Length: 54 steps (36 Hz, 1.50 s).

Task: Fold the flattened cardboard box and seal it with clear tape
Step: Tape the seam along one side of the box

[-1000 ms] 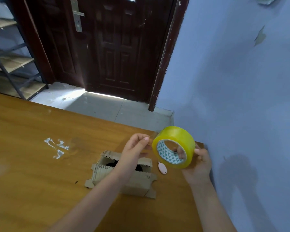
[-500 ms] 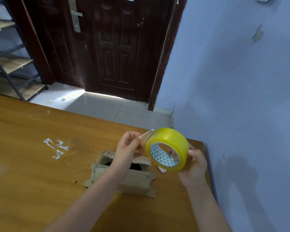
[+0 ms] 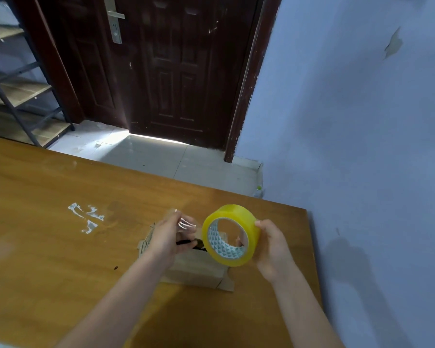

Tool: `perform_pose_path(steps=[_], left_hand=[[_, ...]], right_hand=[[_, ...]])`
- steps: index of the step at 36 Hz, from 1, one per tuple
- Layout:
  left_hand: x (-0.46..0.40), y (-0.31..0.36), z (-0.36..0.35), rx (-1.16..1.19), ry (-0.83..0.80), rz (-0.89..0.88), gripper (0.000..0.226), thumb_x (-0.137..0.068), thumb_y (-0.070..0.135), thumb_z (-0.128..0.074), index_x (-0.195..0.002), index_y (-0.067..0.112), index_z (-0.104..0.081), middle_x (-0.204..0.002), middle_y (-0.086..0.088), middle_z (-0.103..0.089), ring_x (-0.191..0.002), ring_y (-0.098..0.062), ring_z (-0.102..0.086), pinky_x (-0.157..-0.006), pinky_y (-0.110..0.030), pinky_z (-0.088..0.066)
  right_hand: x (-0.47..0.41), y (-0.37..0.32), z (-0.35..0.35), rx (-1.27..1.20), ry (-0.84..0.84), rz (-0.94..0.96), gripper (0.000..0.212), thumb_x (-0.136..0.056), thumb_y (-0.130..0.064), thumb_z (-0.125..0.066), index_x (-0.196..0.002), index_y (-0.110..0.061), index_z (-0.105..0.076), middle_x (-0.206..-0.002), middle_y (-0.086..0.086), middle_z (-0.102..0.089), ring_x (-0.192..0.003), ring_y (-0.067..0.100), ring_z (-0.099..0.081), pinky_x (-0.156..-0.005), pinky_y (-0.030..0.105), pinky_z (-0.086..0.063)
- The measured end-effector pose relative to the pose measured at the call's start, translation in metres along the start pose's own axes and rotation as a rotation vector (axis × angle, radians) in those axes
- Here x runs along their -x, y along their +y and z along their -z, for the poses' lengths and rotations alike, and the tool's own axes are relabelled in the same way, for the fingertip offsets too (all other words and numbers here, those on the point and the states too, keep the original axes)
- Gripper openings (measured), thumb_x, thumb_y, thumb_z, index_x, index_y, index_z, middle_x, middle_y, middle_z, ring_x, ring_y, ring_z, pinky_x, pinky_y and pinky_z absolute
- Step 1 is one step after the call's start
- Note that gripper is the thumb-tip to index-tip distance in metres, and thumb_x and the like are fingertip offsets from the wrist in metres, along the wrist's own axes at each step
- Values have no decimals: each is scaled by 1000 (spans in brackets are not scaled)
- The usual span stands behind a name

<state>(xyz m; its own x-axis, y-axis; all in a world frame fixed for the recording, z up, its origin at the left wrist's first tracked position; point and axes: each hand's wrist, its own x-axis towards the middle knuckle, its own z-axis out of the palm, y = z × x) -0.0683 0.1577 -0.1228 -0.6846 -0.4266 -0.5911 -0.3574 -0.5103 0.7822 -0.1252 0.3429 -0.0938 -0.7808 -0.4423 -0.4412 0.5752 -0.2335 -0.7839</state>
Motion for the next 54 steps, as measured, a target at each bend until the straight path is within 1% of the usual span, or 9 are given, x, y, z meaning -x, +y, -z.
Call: perform_pose_path(steps=[8,12,17,19,22,24,31,36,54], left_hand=[[-1,-3,10,50,-8,61,39,-101,26,-35,-80,6,-61,-66,-8,-62,-63,-21,-56,-65,-37,-52],[1,6,10,23,-19,7,42,-102,30,-34,-85,7,-65,-75,-7,-69,-72,-20,-62,-65,-35,-53],[9,7,6,-53,-35,-81,42,-101,32,-36,-95,7,-69,-89,-11,-73,-81,-23,-66,-68,-36,-55],[10,10,6,-82,-27,-115,40,-101,31,-37,-96,8,-69,-89,-10,-73,-80,-23,-66,-70,-37,-56],[9,14,7,-127,-23,-157,38,-102,30,-36,-96,9,-68,-87,-9,-74,-78,-23,-66,-73,-38,-55],[8,13,8,-160,-14,-182,38,-102,28,-36,-94,9,-68,-85,-8,-74,-77,-22,-65,-74,-36,-55],[7,3,7,-53,-15,-169,30,-100,21,-42,-93,5,-67,-70,-4,-62,-68,-17,-61,-73,-27,-57],[5,4,12,110,0,-95,14,-93,8,-55,-88,-1,-65,-69,-9,-56,-62,-17,-55,-73,-33,-59],[4,19,28,-268,-7,-262,25,-93,16,-57,-82,-2,-69,-70,-15,-69,-66,-29,-66,-80,-44,-53]], right_hand=[[-25,24,19,-477,124,-315,29,-88,-37,-48,-76,-12,-55,-53,0,-48,-45,16,-49,-65,30,-47],[-31,33,21,-539,186,-305,42,-71,-47,-68,-82,-8,-59,-58,2,-55,-71,20,-57,-101,39,-44],[-34,36,22,-364,136,-117,58,-60,-42,-83,-97,-6,-57,-60,1,-55,-50,12,-57,-56,28,-56],[-34,34,26,-288,82,-58,66,-48,-31,-92,-99,-7,-58,-63,1,-52,-52,12,-55,-56,27,-54],[-28,22,27,-31,99,68,21,-80,-4,-64,-98,-12,-61,-76,5,-51,-64,17,-56,-60,32,-48],[-24,11,29,176,97,201,31,-83,6,-54,-100,-18,-62,-85,5,-56,-76,18,-60,-67,34,-45],[3,-28,13,717,-83,532,56,-66,-3,-49,-112,-35,-49,-109,-17,-55,-98,-4,-56,-70,15,-50],[6,-35,8,884,-87,626,59,-67,-4,-50,-113,-40,-47,-111,-14,-52,-103,11,-53,-75,25,-51],[-9,-28,22,1237,-17,795,49,-79,-8,-50,-113,-41,-36,-104,-5,-49,-90,10,-54,-67,21,-48]])
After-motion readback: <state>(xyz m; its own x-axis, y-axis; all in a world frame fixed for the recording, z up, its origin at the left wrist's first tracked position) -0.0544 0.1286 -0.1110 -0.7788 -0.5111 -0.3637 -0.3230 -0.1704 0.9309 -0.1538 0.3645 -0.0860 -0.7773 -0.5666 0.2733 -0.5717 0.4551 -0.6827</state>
